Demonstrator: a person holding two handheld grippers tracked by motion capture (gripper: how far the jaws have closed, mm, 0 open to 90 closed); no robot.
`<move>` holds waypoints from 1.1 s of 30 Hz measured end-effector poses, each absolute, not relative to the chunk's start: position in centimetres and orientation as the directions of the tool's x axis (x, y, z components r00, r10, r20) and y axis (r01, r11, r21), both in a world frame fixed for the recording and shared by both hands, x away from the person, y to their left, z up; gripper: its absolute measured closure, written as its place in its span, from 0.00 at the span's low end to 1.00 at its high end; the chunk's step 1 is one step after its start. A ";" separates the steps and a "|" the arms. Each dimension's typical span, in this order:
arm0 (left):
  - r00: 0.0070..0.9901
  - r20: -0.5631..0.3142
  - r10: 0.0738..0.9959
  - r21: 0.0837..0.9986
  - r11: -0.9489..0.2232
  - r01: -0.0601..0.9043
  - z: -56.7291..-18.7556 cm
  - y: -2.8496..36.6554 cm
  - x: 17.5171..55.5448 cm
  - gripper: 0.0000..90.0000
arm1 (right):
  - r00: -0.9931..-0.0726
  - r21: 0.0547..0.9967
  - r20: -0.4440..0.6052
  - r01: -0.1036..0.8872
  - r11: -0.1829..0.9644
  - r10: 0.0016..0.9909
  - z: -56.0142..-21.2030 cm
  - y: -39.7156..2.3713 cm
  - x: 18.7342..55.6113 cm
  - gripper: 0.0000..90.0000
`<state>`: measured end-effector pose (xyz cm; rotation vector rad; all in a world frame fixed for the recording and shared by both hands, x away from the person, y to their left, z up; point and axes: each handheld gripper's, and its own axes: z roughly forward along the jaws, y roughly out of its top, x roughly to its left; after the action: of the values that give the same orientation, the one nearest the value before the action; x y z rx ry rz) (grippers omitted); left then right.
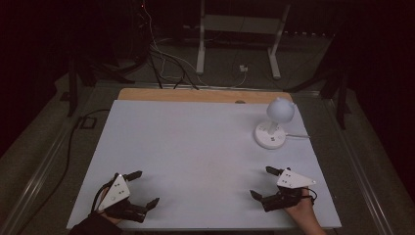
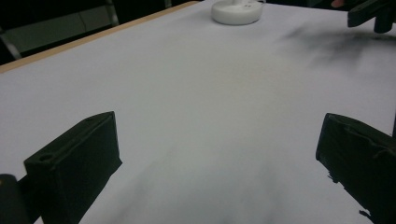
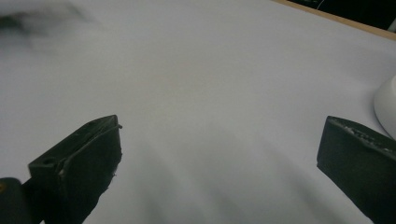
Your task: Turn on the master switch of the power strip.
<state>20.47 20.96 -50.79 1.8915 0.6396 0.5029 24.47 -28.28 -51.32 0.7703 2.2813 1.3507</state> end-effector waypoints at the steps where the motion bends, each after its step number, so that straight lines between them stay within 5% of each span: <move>1: 0.774 0.055 0.631 0.924 -0.326 0.201 -50.8 21.0 20.5 0.00 | -0.779 0.885 -0.049 0.256 0.390 0.625 -51.3 -28.3 24.4 0.00; 33: 0.790 0.038 0.612 0.927 -0.317 0.201 -50.7 21.0 20.4 0.00 | -0.836 0.829 -0.017 0.295 0.475 0.549 -51.0 -27.2 23.9 0.00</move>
<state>20.38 20.95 -50.74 1.8848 0.6178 0.4694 23.88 -27.17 -51.03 0.7191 2.4452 1.2917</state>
